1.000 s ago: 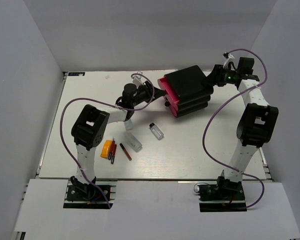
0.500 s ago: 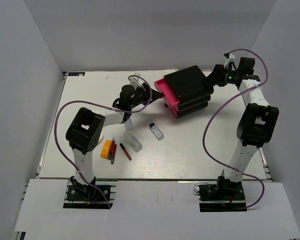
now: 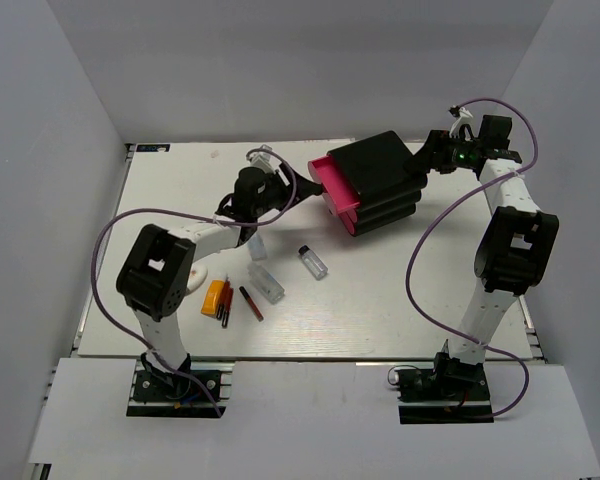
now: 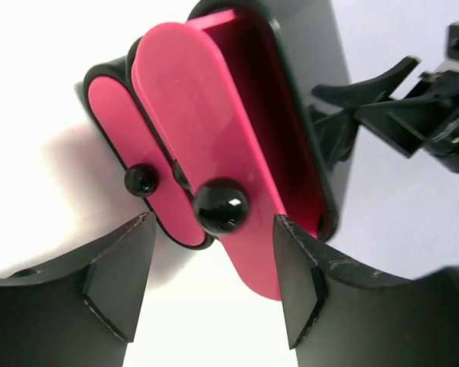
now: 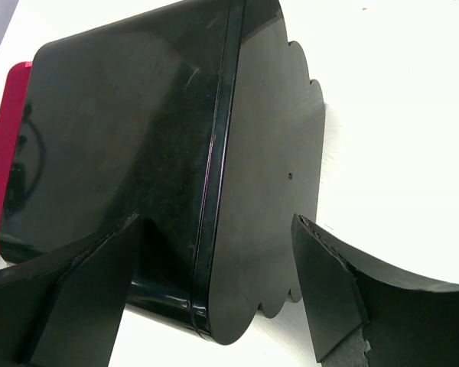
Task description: Organize the makeup
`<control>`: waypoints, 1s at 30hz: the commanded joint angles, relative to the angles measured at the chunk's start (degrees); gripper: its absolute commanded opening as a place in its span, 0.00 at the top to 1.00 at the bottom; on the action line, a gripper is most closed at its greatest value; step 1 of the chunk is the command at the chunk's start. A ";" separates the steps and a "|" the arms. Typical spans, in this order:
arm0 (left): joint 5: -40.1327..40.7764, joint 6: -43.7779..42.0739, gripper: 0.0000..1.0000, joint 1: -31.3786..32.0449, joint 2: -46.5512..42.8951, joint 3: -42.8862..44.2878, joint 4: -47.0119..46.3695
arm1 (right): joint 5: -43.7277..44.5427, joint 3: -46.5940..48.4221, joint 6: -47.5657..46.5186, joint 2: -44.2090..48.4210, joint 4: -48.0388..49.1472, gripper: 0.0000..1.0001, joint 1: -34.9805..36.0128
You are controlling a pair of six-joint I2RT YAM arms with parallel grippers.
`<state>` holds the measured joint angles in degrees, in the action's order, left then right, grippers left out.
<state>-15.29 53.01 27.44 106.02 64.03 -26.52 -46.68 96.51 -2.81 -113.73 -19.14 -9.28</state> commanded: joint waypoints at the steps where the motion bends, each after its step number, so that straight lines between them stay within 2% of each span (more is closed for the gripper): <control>1: 2.81 -1.16 0.27 -0.72 -6.34 -2.06 0.16 | 1.32 -0.88 -3.25 1.49 -2.66 0.17 -0.39; 8: 2.98 -1.51 0.28 -1.25 -9.16 -4.70 0.16 | 0.53 -1.06 -3.69 2.20 -2.84 0.16 -0.48; 10: 2.63 -1.16 0.33 -1.25 -9.51 -5.84 -0.72 | 0.53 -1.59 -4.31 2.90 -2.84 0.16 -0.39; 16: 1.23 -0.81 0.69 -1.25 -9.34 -5.23 -0.99 | 1.14 -2.29 -5.80 4.13 -3.36 0.18 -0.48; 18: 1.23 -0.81 0.72 -1.77 -9.95 -5.23 -0.29 | 2.46 -2.46 -6.59 4.74 -4.33 0.20 -0.74; 20: 2.01 -1.16 0.67 -1.78 -11.18 -5.76 1.03 | 4.39 -3.25 -8.43 6.59 -4.59 0.19 -0.92; 22: 3.33 -1.95 0.49 -1.78 -13.37 -6.46 3.65 | 6.41 -4.65 -9.93 9.04 -4.59 0.18 -1.61; 24: 4.30 -3.00 0.41 -2.30 -16.26 -6.81 6.03 | 7.21 -5.36 -12.04 11.59 -4.16 0.15 -1.88; 25: 4.74 -3.53 0.34 -2.30 -17.24 -6.99 8.74 | 7.73 -5.63 -12.48 12.21 -4.33 0.15 -2.41; 27: 6.49 -5.20 0.30 -2.83 -19.26 -7.17 12.27 | 7.92 -5.89 -14.50 14.67 -4.68 0.15 -2.76; 28: 6.93 -5.72 0.29 -2.83 -21.01 -6.90 16.98 | 7.83 -6.16 -15.29 15.72 -4.77 0.15 -2.94; 30: 9.30 -7.65 0.23 -3.35 -22.78 -5.59 22.63 | 5.56 -7.91 -18.70 19.92 -5.03 0.19 -2.85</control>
<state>-9.76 48.97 25.08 87.94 57.10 -14.31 -40.05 89.84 -15.53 -100.66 -23.75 -11.79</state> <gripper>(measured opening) 0.754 0.824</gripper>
